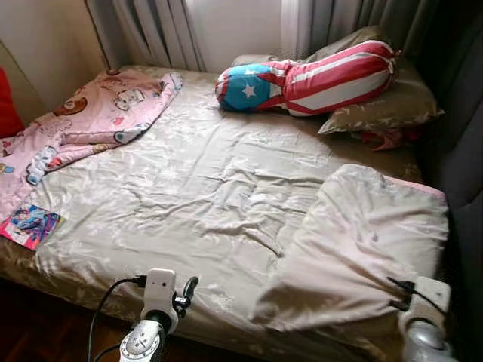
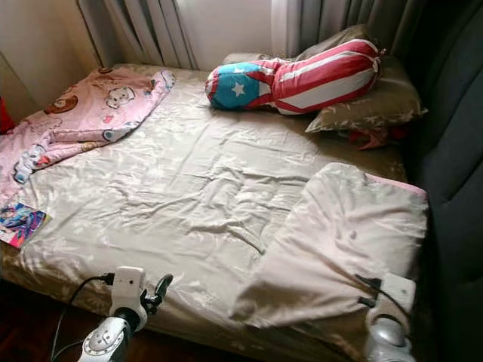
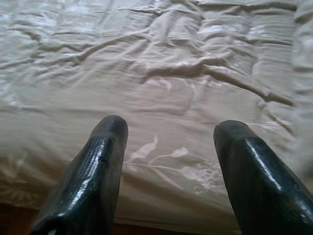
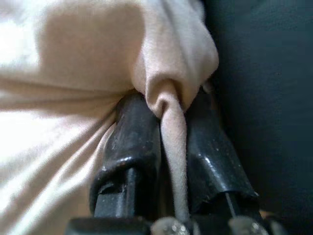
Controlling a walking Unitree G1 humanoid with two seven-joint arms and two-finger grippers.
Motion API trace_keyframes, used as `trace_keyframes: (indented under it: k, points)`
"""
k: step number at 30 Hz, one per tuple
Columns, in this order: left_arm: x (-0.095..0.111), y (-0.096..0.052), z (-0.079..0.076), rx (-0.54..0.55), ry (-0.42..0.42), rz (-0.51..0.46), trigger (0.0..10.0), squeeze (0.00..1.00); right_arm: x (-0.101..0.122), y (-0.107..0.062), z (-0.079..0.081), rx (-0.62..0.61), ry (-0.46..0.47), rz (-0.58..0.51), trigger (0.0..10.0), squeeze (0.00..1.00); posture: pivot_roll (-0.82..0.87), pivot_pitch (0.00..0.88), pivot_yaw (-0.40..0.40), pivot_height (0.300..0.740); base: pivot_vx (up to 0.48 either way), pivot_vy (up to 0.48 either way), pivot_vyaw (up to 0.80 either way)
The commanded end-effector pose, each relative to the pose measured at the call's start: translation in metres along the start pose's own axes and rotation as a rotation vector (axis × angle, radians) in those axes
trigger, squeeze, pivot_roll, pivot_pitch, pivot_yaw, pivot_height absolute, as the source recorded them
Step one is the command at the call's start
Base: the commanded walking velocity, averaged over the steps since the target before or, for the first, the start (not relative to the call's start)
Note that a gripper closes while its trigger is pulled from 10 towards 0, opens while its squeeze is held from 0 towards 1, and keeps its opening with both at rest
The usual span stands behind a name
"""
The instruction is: Clean up the room
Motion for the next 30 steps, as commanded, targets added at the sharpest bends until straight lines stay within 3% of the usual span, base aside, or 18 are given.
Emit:
trace_keyframes:
  k: [1, 9, 13, 14, 16, 17, 20, 21, 22, 24, 25, 28, 29, 30]
  points:
    - [-0.004, -0.002, 0.004, 0.003, 0.010, 0.014, 10.0, 0.00, 0.024, 0.006, -0.044, -0.142, 0.044, -0.063, 10.0, 0.00, -0.10, 0.007, 0.013, 0.740, 0.000, 0.000, 0.00]
    - [-0.007, -0.003, 0.005, -0.004, 0.015, 0.014, 10.0, 0.00, 0.041, 0.008, -0.083, -0.264, 0.038, -0.089, 10.0, 0.00, -0.10, 0.000, 0.021, 0.740, 0.000, 0.000, 0.00]
    - [-0.008, -0.004, 0.005, -0.009, 0.018, 0.014, 10.0, 0.00, 0.044, 0.008, -0.082, -0.259, 0.042, -0.092, 10.0, 0.00, -0.10, 0.000, 0.022, 0.740, 0.000, 0.000, 0.00]
    - [-0.008, -0.004, 0.005, -0.010, 0.019, 0.014, 10.0, 0.00, 0.047, 0.009, -0.077, -0.240, 0.040, -0.103, 10.0, 0.17, -0.10, 0.000, 0.023, 0.740, 0.000, 0.000, 0.00]
    - [-0.008, -0.004, 0.005, -0.010, 0.019, 0.014, 10.0, 0.00, 0.047, 0.009, -0.075, -0.235, 0.040, -0.106, 10.0, 0.17, -0.10, 0.000, 0.023, 0.740, 0.000, 0.000, 0.00]
    - [-0.008, -0.004, 0.005, -0.011, 0.019, 0.014, 10.0, 0.00, 0.050, 0.008, -0.071, -0.227, 0.024, -0.122, 10.0, 1.00, -0.09, 0.000, 0.023, 0.740, 0.000, 0.000, 0.00]
    - [-0.010, -0.005, 0.005, -0.014, 0.021, 0.018, 10.0, 0.00, 0.063, 0.007, -0.054, -0.157, 0.004, -0.201, 10.0, 0.96, -0.09, 0.000, 0.023, 0.740, 0.000, 0.000, 0.00]
    - [-0.010, -0.005, 0.005, -0.014, 0.021, 0.020, 10.0, 0.00, 0.068, 0.006, -0.046, -0.127, -0.024, -0.232, 10.0, 0.65, -0.09, 0.000, 0.022, 0.740, 0.000, 0.000, 0.00]
    - [-0.011, -0.005, 0.005, -0.014, 0.021, 0.021, 10.0, 0.00, 0.071, 0.005, -0.040, -0.100, -0.043, -0.255, 10.0, 0.00, -0.09, 0.000, 0.022, 0.740, 0.000, 0.000, 0.00]
    - [-0.015, -0.006, 0.006, -0.007, 0.018, 0.036, 10.0, 0.00, 0.073, 0.001, -0.010, 0.021, -0.038, -0.293, 10.0, 0.00, -0.09, 0.000, 0.018, 0.740, 0.000, 0.000, 0.00]
    - [-0.015, -0.006, 0.006, -0.007, 0.018, 0.036, 10.0, 0.00, 0.073, 0.001, -0.010, 0.021, -0.038, -0.293, 10.0, 0.00, -0.09, 0.000, 0.018, 0.740, 0.000, 0.000, 0.00]
    - [-0.024, -0.008, 0.009, 0.009, 0.010, 0.068, 10.0, 0.00, 0.066, -0.010, 0.041, 0.237, -0.049, -0.313, 10.0, 0.00, -0.10, 0.000, 0.013, 0.740, 0.000, 0.000, 0.00]
    - [-0.028, -0.008, 0.010, 0.020, 0.000, 0.087, 10.0, 0.00, 0.055, -0.020, 0.072, 0.368, -0.079, -0.302, 10.0, 0.00, -0.10, 0.000, 0.009, 0.740, 0.000, 0.000, 0.00]
    - [-0.032, -0.009, 0.012, 0.032, -0.018, 0.104, 10.0, 0.00, 0.044, -0.027, 0.090, 0.434, -0.105, -0.285, 10.0, 0.00, -0.09, 0.000, 0.007, 0.740, 0.000, 0.000, 0.00]
Point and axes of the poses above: a point about 5 cm out from each wrist's last joint towards the gripper, its own y axis pointing out of the wrist towards the gripper, its own x axis along the axis of the wrist's last joint, z = x × y, the point moved 6 cm from there along y, pointing out of the wrist towards the gripper, and after that the axes turned 11 degrees about -y, right-handed, at the moved point
